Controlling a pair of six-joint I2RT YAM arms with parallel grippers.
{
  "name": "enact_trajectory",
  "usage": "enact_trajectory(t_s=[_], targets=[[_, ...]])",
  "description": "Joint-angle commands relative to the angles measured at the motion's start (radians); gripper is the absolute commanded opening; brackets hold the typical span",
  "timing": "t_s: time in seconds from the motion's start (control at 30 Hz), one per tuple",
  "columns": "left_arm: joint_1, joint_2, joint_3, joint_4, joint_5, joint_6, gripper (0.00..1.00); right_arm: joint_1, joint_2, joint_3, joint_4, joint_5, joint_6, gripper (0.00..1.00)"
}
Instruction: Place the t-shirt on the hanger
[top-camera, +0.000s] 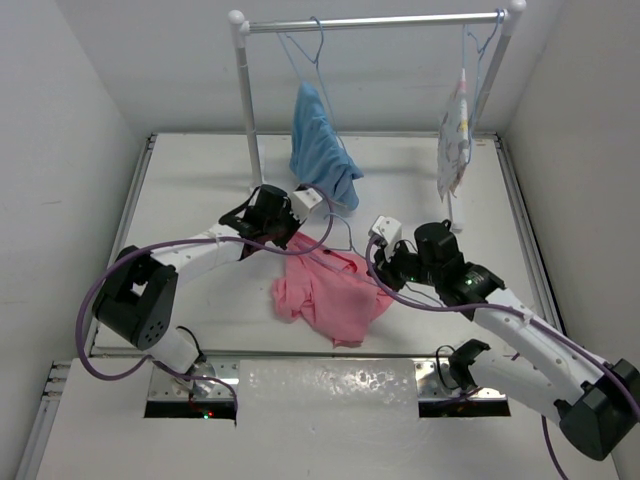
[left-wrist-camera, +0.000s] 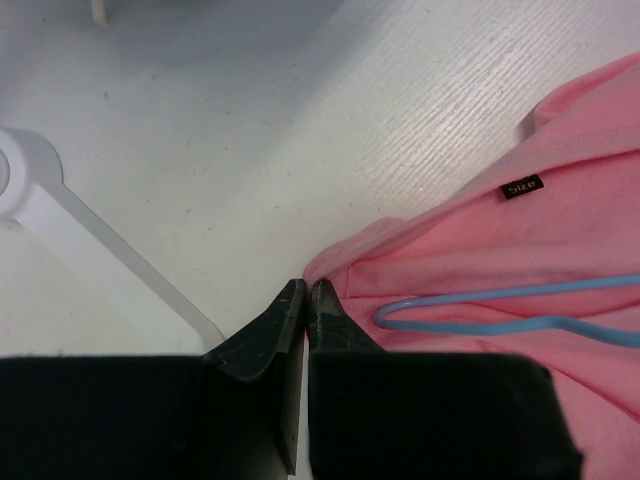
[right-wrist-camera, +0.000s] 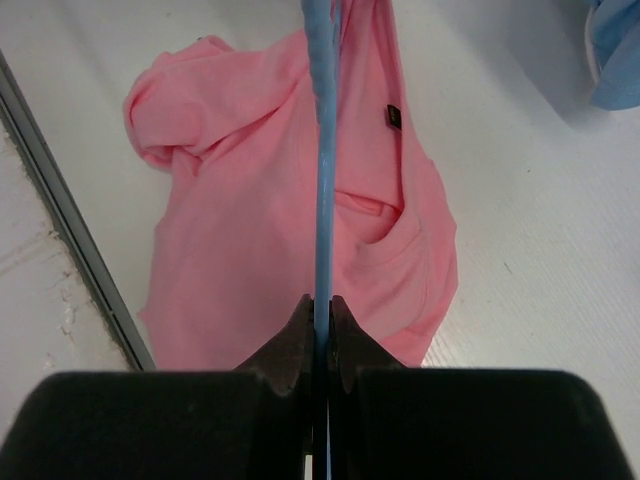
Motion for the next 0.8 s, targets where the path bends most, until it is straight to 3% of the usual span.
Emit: enact_trajectory(t_s=[0.0, 0.2, 0.4, 0.77], targets=[[0.012, -0.040, 0.008, 0.027, 0.045, 0.016, 0.00, 0.008, 0.005, 0.000, 0.059, 0.009, -0.007, 0.00], [0.012, -0.187, -0.029, 0.043, 0.255, 0.067, 0.00, 0.006, 0.046, 0.009, 0.123, -0.074, -0.020, 0.00], [0.005, -0.304, 0.065, -0.057, 0.459, 0.073, 0.00, 0.006, 0.069, -0.024, 0.270, -0.143, 0.003, 0.00], [-0.120, -0.260, 0.241, -0.223, 0.422, 0.027, 0.00, 0.008, 0.154, -0.133, 0.620, -0.261, 0.040, 0.00]])
